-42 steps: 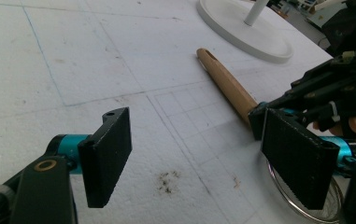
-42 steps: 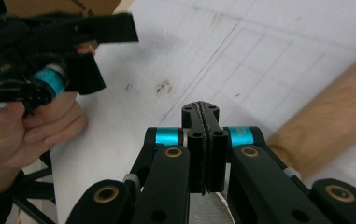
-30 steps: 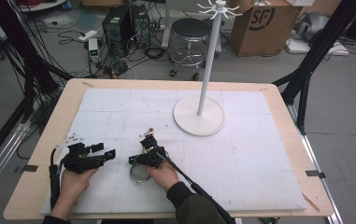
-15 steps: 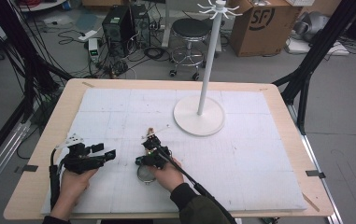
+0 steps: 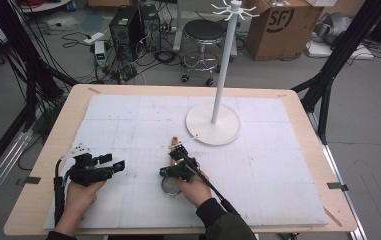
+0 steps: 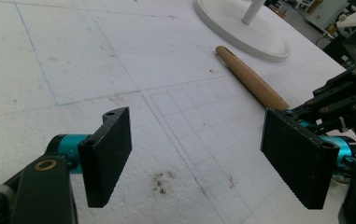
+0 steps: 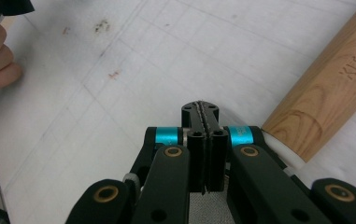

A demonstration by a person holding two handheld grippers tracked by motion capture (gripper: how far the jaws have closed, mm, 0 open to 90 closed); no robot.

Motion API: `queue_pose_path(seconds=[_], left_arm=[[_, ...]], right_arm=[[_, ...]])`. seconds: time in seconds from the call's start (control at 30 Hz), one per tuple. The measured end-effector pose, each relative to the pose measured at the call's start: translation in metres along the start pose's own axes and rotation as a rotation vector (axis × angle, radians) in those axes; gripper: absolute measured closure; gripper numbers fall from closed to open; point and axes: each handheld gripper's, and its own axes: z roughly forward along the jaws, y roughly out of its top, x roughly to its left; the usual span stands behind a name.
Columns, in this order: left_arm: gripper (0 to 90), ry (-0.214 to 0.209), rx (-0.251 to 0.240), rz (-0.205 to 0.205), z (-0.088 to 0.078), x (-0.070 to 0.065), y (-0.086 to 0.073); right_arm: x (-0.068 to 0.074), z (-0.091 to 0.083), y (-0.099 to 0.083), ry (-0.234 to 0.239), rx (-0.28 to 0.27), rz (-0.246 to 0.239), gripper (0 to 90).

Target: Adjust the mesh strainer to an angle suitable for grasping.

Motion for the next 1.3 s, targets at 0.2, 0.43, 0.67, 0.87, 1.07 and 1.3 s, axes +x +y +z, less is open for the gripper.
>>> queue_pose_path(seconds=[0.2,0.43,0.67,0.87,1.07,1.3], left_arm=[[25.3,0.0,0.008,0.003,0.001,0.0,0.0],[25.3,0.0,0.012,0.002,0.004,-0.002,-0.001],[25.3,0.0,0.015,0.003,0.005,-0.003,-0.001],[25.3,0.001,0.013,0.0,0.006,-0.002,-0.001],[25.3,-0.004,0.014,0.002,0.005,-0.003,-0.001],[25.3,-0.006,0.012,-0.002,0.005,-0.002,-0.001]], right_arm=[[-0.014,-0.012,-0.009,0.023,-0.014,0.044,90.0],[-0.026,-0.023,-0.019,0.052,-0.03,0.077,90.0],[-0.037,-0.034,-0.029,0.096,-0.049,0.117,90.0],[-0.049,-0.055,-0.035,0.178,-0.154,0.149,90.0],[-0.085,-0.076,-0.032,0.153,-0.252,0.262,90.0],[-0.115,-0.058,-0.027,0.084,-0.211,0.341,90.0]])
